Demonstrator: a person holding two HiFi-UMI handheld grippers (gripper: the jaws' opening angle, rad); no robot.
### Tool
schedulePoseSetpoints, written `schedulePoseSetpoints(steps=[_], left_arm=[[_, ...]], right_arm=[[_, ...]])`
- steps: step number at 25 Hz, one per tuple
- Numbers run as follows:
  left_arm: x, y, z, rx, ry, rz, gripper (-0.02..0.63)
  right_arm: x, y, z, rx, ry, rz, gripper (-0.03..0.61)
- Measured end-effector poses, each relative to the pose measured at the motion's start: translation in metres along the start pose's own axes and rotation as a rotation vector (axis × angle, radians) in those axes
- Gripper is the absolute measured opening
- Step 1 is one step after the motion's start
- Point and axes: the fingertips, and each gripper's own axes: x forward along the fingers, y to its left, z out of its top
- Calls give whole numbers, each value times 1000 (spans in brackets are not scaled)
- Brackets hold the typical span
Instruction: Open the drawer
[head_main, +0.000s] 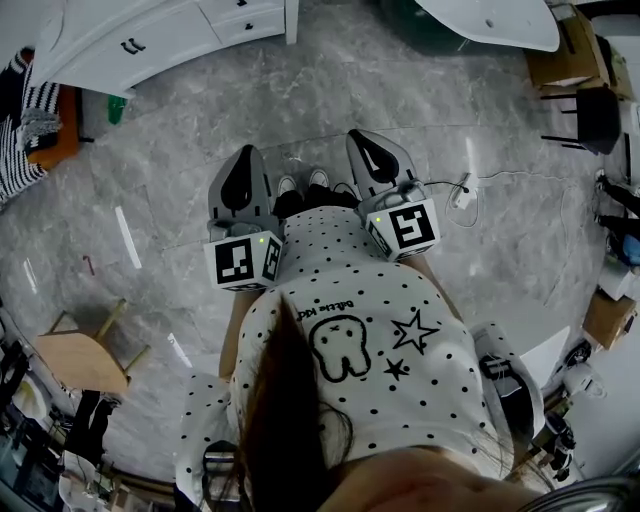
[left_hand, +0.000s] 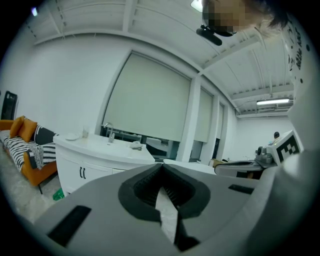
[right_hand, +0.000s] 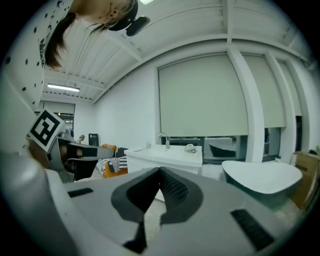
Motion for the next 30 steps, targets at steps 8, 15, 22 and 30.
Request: schedulePoseSetpoints(steps=[8, 15, 22, 30], left_arm=[[1, -15, 5, 0, -14, 19, 5], [-2, -17, -5, -8, -33, 45, 5], [7, -32, -10, -16, -12, 53, 5], [36, -20, -8, -44, 6, 49, 5]], right_arm=[[-8, -9, 7, -4, -30, 39, 12], [-19, -26, -2, -14, -38, -13, 14], [-35, -58, -11, 13, -45, -69, 14], [-9, -67, -19, 35, -5, -73, 14]])
